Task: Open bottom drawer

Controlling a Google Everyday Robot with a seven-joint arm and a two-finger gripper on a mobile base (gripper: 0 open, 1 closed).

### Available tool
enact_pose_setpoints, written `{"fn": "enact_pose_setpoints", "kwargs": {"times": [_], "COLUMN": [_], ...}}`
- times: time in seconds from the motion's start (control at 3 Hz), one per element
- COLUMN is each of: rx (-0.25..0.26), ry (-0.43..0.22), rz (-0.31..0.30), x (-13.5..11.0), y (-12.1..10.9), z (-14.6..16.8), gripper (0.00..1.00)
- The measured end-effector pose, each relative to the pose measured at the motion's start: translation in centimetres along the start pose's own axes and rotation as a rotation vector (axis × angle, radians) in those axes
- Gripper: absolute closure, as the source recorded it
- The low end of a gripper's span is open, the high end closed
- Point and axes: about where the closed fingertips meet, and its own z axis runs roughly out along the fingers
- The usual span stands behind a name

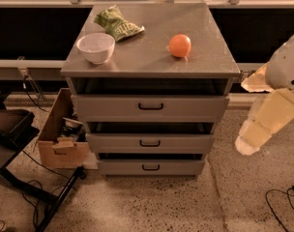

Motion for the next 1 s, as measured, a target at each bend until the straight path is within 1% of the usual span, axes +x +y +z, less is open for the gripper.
{"fn": "enact_pose_setpoints", "kwargs": {"times": [0.33, 0.67, 1.0], "rx": [0.075, 0.155, 0.226], "ry": [0.069, 0.123, 0.164], "rz": [-0.016, -0.017, -0.029], "x": [1.2, 3.1, 4.7], "y": [-1.3, -4.8, -9.1], "z": [4.2, 9.4, 15.0], "gripper": [0.0, 0.0, 0.0]}}
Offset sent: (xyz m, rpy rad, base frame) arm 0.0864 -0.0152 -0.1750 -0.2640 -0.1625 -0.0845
